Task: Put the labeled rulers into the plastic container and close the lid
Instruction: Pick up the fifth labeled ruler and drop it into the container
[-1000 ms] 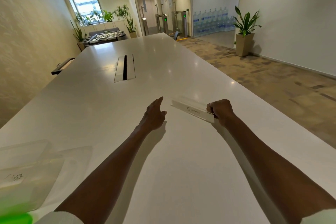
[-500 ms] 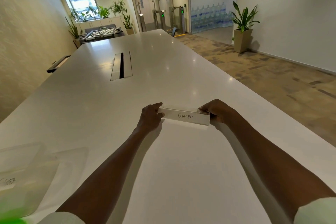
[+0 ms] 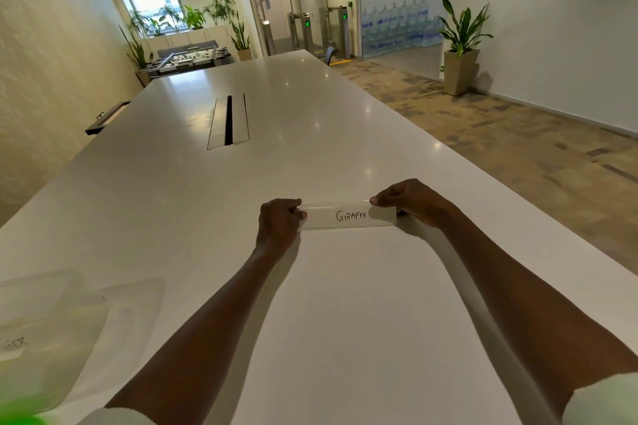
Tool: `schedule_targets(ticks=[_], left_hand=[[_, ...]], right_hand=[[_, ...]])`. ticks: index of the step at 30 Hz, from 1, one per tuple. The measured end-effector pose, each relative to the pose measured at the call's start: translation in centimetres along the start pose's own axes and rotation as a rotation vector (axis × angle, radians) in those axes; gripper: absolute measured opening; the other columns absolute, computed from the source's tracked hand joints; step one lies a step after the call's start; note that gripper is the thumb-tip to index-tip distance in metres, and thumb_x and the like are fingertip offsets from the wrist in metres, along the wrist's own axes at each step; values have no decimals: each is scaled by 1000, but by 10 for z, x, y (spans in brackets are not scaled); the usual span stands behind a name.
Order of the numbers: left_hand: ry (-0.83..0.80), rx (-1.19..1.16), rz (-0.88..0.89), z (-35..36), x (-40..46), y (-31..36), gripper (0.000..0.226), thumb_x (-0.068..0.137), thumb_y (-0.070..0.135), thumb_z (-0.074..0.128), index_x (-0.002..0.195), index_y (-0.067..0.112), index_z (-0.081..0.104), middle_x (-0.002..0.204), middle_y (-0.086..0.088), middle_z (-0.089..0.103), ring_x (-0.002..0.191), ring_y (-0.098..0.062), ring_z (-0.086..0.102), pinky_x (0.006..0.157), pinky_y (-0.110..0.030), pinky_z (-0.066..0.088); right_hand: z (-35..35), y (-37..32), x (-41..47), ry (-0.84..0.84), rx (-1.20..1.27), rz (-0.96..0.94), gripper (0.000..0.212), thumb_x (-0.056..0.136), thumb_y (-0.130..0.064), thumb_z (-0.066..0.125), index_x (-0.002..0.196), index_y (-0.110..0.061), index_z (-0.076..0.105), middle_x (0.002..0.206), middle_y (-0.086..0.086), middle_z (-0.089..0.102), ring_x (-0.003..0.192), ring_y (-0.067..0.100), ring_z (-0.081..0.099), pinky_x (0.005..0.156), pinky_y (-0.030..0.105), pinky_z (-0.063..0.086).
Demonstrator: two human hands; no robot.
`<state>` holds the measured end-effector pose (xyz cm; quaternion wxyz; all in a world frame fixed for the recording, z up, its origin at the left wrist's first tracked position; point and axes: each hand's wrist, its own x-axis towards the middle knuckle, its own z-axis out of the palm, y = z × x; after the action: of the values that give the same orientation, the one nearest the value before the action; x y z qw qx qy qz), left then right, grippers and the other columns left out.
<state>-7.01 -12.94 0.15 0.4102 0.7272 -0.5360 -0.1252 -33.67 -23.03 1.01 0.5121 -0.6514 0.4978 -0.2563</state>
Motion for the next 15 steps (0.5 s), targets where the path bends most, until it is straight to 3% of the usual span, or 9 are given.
schedule_targets(ticks=[5,7,11,15], left_hand=[[-13,-41,-40,2,-4,-2,32,83,11,68,115,10,69,112,-11,67,96,-19,64,80,-18,44],[-24,-37,-45,1,-4,-1,32,83,13,68,114,13,69,108,-10,68,89,-16,63,73,-15,44],[-54,33,-20,-3,-4,-1,31,82,19,68,113,17,70,95,-8,70,85,-20,67,77,-21,46],[-83,109,25,-6,-3,2,35,81,18,70,115,14,68,108,-14,63,95,-27,65,85,-31,51]], right_hand=[[-4,0,-5,-4,-130,-51,29,71,-14,82,100,-14,76,93,4,75,76,15,61,66,24,46],[-3,1,-6,14,-149,-69,30,73,-13,81,102,-13,75,94,5,75,72,12,60,65,23,45],[-2,0,-5,33,-254,-102,30,74,-15,81,103,-14,76,93,1,74,71,6,61,62,17,42],[-4,-3,-4,38,-380,-128,34,69,-19,84,102,-17,76,92,-7,71,84,8,61,66,14,43]])
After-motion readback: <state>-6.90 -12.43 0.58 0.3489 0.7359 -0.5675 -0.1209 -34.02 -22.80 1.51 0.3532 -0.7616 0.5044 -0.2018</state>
